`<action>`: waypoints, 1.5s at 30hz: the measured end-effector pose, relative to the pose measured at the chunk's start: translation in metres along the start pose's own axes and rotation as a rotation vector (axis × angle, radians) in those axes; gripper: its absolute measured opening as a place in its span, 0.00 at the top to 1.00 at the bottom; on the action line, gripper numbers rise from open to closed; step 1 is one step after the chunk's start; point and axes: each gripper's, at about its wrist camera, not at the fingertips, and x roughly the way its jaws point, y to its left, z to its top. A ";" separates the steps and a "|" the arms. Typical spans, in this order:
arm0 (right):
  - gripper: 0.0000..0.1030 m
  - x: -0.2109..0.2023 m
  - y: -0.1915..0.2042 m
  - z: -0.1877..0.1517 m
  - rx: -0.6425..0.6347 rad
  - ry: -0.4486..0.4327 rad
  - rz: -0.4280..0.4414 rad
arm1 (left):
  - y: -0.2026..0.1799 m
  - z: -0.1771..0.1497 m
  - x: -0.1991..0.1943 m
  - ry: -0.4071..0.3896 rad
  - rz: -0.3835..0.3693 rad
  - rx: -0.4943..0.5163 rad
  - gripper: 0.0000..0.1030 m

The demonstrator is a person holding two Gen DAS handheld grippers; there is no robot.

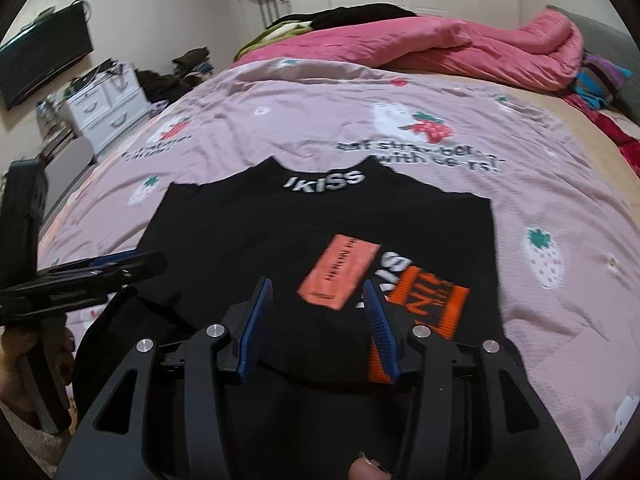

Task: Fold small clothes
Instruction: 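Move both open grippers back to the black shirt hem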

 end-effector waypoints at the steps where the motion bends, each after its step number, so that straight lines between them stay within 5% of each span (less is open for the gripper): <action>1: 0.55 0.002 0.003 0.000 -0.010 0.005 0.004 | 0.001 -0.001 0.002 0.008 0.004 0.004 0.35; 7: 0.50 0.027 0.000 -0.008 -0.030 0.081 -0.009 | 0.006 -0.011 0.011 0.045 0.011 0.021 0.37; 10: 0.49 0.047 -0.025 -0.019 0.010 0.154 -0.166 | 0.007 -0.012 0.012 0.045 0.005 0.025 0.37; 13: 0.47 0.044 -0.044 -0.023 0.139 0.135 -0.079 | 0.009 -0.013 0.012 0.042 0.000 0.016 0.37; 25: 0.45 0.015 -0.022 -0.018 0.114 0.075 -0.035 | 0.007 -0.016 0.009 0.037 0.006 0.014 0.36; 35: 0.11 -0.006 -0.015 -0.019 0.128 0.031 -0.030 | 0.001 -0.019 -0.010 0.018 0.001 0.004 0.26; 42: 0.04 -0.019 -0.018 -0.019 0.156 0.006 -0.041 | 0.003 -0.019 -0.021 -0.002 0.017 -0.026 0.09; 45: 0.04 -0.024 -0.019 -0.019 0.160 -0.003 -0.043 | 0.004 -0.019 -0.025 -0.005 0.024 -0.044 0.09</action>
